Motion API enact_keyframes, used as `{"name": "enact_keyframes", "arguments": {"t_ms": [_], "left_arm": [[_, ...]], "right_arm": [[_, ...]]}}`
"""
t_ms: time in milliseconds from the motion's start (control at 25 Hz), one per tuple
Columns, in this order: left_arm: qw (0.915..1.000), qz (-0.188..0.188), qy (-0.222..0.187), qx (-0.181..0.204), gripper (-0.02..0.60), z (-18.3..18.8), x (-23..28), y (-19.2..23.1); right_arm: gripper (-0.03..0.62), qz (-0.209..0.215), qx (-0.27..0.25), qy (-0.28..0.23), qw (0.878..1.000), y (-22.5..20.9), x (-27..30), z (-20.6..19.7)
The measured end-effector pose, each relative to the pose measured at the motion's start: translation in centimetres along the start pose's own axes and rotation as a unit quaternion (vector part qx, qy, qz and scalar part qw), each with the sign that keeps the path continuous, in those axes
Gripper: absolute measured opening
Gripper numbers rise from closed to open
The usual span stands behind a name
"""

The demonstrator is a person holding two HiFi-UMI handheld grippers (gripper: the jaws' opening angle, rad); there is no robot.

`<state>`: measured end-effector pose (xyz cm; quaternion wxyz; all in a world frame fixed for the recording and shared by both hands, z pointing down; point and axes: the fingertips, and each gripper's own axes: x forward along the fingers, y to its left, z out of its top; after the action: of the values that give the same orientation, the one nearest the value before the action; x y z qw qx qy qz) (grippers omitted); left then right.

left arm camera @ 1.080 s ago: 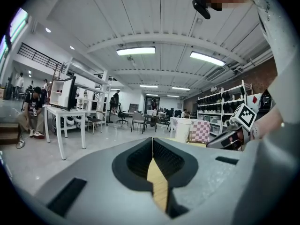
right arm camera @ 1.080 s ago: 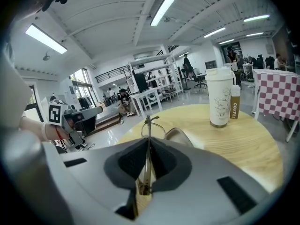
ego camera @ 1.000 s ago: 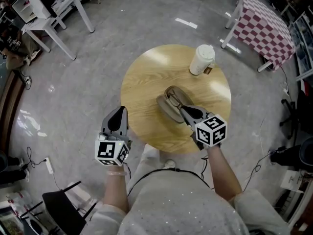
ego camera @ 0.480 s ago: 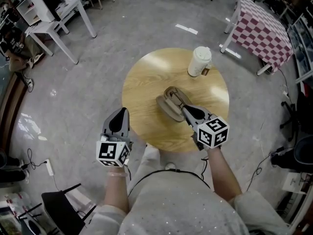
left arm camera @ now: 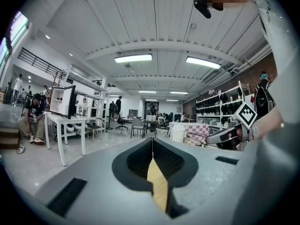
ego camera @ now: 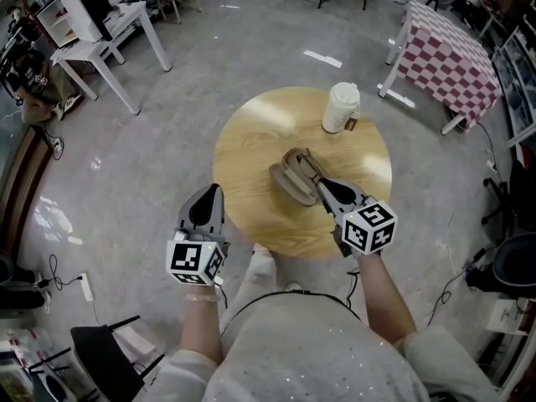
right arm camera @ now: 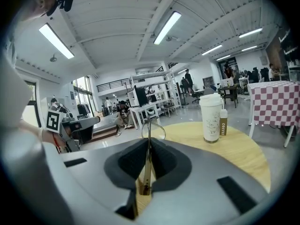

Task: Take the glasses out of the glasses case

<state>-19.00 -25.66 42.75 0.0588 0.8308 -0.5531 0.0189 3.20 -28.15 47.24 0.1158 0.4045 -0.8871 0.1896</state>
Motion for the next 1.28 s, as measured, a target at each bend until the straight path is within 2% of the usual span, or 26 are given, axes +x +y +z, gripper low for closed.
{"name": "enact_keyframes", "arguments": {"t_ms": [1280], "left_arm": [[0.9993, 0.013, -0.032, 0.012, 0.005, 2.1, -3.8, -3.1]], "right_arm": [[0.02, -0.016, -0.016, -0.1, 0.995, 0.8, -6.2, 2.9]]}}
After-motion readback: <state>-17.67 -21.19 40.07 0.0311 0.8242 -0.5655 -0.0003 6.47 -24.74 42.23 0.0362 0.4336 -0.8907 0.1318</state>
